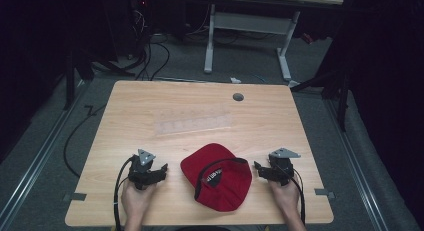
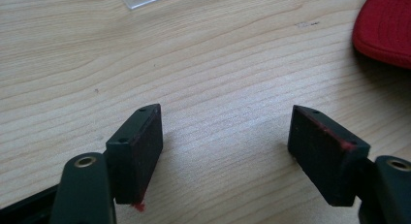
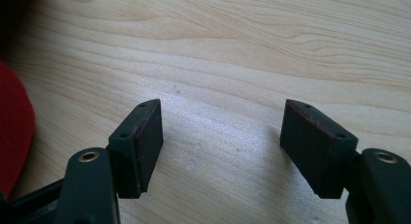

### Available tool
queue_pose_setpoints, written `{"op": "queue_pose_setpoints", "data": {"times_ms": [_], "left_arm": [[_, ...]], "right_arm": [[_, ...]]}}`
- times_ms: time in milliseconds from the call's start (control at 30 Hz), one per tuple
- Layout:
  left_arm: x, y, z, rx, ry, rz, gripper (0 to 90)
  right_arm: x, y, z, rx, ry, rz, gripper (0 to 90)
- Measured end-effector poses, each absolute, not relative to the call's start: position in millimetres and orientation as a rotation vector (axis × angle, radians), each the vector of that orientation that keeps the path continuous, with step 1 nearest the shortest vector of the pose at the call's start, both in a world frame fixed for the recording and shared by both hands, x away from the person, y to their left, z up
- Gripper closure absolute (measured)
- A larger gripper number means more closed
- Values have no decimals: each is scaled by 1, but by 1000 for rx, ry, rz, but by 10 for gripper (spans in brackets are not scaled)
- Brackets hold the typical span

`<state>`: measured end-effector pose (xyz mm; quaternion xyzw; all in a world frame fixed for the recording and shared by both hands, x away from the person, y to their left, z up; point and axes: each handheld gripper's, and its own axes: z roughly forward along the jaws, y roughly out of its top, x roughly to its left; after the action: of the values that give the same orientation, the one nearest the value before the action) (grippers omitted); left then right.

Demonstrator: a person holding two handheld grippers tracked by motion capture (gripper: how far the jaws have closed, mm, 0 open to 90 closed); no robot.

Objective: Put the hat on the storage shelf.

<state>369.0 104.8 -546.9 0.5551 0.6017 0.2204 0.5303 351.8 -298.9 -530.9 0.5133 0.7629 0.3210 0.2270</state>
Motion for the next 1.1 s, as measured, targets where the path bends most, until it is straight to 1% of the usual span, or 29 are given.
{"op": "queue_pose_setpoints", "data": {"times_ms": [533, 733, 833, 867, 967, 1100], "left_arm": [[369, 105, -547, 1323, 1438, 524, 284], [369, 105, -547, 1323, 1438, 524, 283], [369, 105, -547, 1324, 1437, 523, 281], [369, 104, -547, 1324, 1437, 523, 281], [369, 104, -547, 1325, 1437, 522, 278], [369, 104, -547, 1325, 1436, 522, 276]], "right_arm": [[352, -299, -531, 1411, 2107, 888, 318], [352, -299, -531, 1417, 2101, 887, 335], [352, -300, -530, 1430, 2096, 882, 374], [352, -300, -530, 1430, 2096, 882, 374], [352, -307, -528, 1459, 2079, 934, 433], [349, -312, -524, 1468, 2061, 1001, 463]]}}
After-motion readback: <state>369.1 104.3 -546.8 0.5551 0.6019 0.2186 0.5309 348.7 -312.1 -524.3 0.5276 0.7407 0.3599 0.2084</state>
